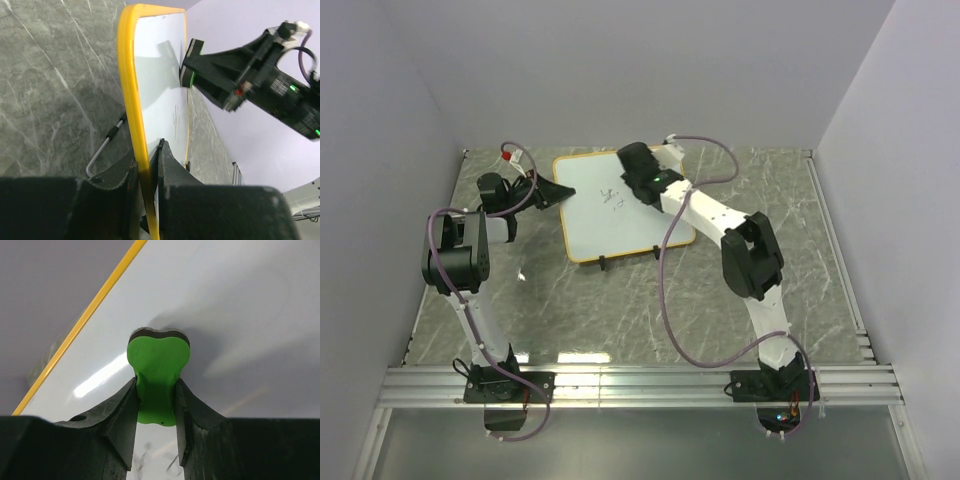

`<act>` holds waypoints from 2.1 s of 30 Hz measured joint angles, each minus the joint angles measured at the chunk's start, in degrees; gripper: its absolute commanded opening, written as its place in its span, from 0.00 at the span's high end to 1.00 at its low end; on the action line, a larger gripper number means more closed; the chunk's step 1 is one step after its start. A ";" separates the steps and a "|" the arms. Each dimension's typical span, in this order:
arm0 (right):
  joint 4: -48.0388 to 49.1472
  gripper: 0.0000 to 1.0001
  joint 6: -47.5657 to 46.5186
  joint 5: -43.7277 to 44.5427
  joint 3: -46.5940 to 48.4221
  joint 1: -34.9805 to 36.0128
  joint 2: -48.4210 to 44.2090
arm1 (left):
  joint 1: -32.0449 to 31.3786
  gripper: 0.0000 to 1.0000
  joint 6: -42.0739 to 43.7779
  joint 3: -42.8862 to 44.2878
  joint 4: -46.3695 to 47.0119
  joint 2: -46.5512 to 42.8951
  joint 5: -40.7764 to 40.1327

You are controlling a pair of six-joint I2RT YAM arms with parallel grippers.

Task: Erase the whiteboard

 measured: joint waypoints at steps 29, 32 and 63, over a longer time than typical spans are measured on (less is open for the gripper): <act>-1.73 1.00 3.74 -4.92 -1.31 -1.64 -1.62 | -0.09 1.00 3.32 0.63 -2.80 0.09 0.66; -1.62 1.00 3.76 -3.08 -3.58 -4.04 -2.38 | -0.37 1.00 3.08 0.83 -2.78 -0.09 0.33; -6.47 1.00 10.12 -8.13 6.99 9.42 4.09 | 0.02 1.00 4.85 1.16 -5.88 -0.22 0.76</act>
